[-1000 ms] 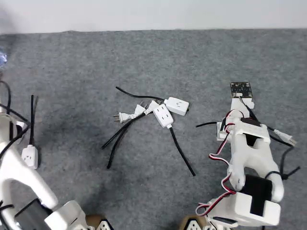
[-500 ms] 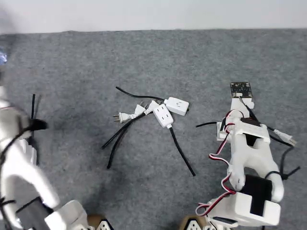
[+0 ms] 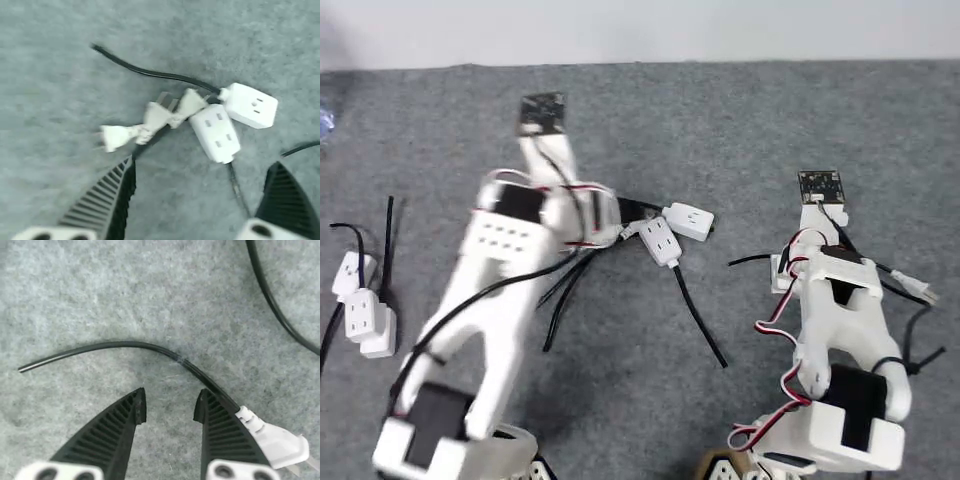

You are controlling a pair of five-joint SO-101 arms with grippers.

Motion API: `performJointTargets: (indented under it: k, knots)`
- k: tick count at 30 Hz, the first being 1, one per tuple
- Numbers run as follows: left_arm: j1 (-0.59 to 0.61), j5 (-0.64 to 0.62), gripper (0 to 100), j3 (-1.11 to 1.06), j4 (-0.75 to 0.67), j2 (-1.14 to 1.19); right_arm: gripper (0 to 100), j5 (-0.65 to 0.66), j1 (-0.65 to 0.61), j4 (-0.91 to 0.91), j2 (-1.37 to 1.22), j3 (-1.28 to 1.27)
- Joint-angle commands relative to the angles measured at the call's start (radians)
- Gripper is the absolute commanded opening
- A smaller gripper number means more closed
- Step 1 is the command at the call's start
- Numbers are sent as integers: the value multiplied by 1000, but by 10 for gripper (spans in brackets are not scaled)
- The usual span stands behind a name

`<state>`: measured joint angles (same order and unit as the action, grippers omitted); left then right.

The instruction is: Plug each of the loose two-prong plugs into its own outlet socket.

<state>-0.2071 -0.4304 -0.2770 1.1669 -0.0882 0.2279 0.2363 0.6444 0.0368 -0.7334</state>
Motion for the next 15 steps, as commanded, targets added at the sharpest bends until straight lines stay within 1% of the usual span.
performJointTargets:
  k: [1,7,12,15]
  knots:
    - [-75,-98,380,8,-135,138,173,0,-8,-18,4,11]
    - [-158,-166,380,8,-249,282,173,0,-8,-18,4,11]
    - [-160,-236,379,8,-370,361,173,0,-8,-18,4,11]
    - [-160,-241,378,10,-439,422,173,0,-8,-18,4,11]
